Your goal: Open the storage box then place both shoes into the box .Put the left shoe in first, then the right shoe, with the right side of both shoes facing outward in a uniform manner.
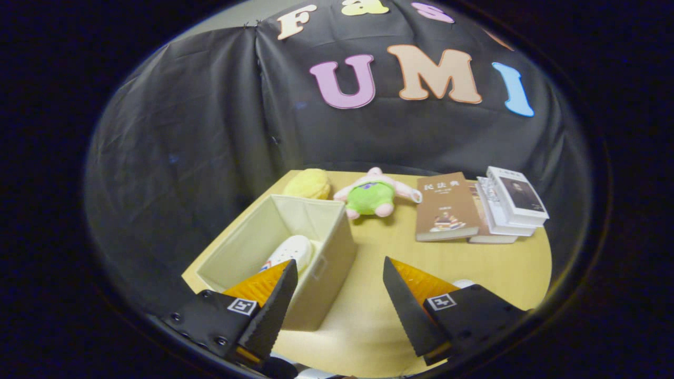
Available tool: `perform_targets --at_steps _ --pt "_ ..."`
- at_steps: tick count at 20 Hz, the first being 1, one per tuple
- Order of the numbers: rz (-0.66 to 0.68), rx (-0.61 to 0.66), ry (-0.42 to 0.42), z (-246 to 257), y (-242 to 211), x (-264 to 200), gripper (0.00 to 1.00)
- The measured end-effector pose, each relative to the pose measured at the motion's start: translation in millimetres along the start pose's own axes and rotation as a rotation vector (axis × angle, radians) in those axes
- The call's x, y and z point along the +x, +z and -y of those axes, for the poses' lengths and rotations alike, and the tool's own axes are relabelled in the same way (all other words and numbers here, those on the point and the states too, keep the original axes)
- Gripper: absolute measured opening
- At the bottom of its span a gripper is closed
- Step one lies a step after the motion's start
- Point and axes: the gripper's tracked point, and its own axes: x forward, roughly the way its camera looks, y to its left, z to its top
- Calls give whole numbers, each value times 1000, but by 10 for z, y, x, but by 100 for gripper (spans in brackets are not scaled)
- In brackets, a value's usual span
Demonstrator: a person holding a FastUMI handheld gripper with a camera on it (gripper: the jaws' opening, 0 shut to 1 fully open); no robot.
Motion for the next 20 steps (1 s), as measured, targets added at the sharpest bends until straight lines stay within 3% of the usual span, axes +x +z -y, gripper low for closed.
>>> perform_targets --at_steps 11,20 --pt "-71 17 -190 1440 -571 -349 100" --pt "-247 14 -219 2101 -1331 -281 100"
